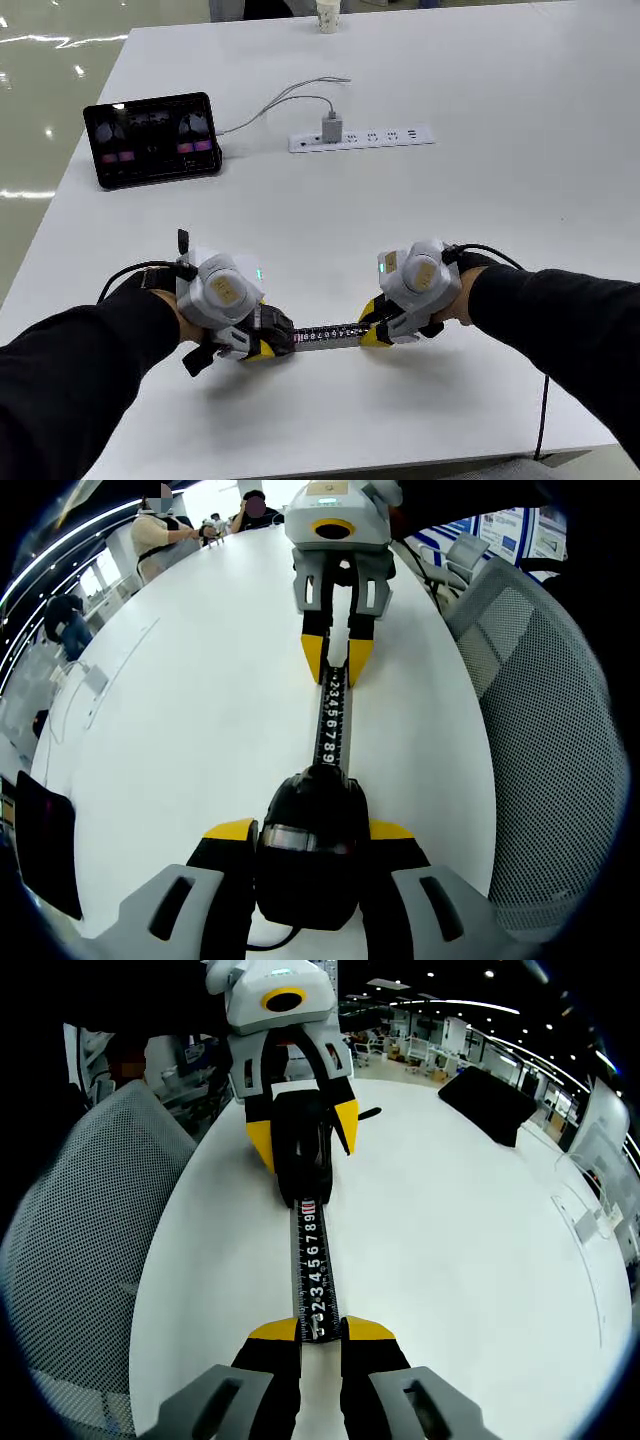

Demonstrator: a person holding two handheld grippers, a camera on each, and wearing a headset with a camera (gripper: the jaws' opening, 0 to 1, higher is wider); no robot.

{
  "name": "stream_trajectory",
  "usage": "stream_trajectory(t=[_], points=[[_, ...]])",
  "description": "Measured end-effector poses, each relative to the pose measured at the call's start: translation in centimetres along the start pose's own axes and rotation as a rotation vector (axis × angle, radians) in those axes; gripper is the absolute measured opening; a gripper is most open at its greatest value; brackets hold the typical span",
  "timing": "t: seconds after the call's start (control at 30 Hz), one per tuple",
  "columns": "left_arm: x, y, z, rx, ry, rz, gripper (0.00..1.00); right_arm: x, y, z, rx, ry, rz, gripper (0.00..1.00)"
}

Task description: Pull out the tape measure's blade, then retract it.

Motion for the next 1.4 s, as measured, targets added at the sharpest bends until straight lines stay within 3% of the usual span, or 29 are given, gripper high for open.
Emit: stream_trajectory(t=[1.4], points=[[0.1, 0.0, 0.0, 0.005, 0.004, 0.008, 0.35, -0.4, 1.8, 2.3, -0.021, -0.016, 0.003, 0.11]])
Point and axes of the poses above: the centre of the closed fingertips' face, and the gripper's own axes: y roughly backward along the fingers, x roughly to its right, z roughly out of its underside, the point moved 3 cm from there along y, roughly backward along the fingers, and after that the axes turned 13 degrees about y, right-handed, at the moved point
